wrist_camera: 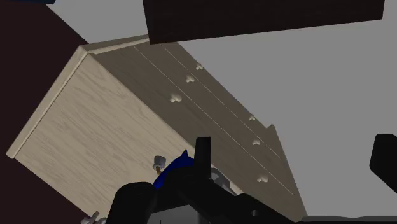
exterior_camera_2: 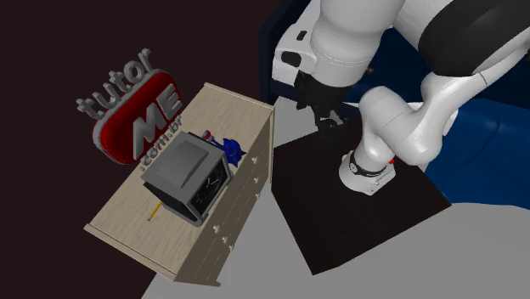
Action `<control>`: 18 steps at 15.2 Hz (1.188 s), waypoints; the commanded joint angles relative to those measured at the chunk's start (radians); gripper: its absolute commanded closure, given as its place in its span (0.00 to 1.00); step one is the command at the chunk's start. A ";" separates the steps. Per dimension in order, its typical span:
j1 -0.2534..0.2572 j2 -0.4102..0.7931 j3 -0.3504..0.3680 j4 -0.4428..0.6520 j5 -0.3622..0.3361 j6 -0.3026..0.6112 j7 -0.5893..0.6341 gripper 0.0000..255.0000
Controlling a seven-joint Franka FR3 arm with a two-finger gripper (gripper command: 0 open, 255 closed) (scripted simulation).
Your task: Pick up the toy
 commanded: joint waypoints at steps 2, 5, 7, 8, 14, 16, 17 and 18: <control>-0.008 0.001 -0.007 -0.028 -0.006 0.046 0.008 0.00; -0.032 0.014 -0.027 -0.105 -0.027 0.186 0.032 0.00; -0.049 0.032 -0.041 -0.148 -0.040 0.281 0.049 0.00; -0.058 0.044 -0.049 -0.168 -0.047 0.329 0.057 0.00; -0.114 0.154 -0.094 -0.252 -0.090 0.624 0.112 0.00; -0.133 0.205 -0.109 -0.267 -0.104 0.723 0.131 0.00; -0.142 0.233 -0.116 -0.272 -0.111 0.773 0.141 0.00; -0.152 0.263 -0.124 -0.275 -0.117 0.822 0.151 0.00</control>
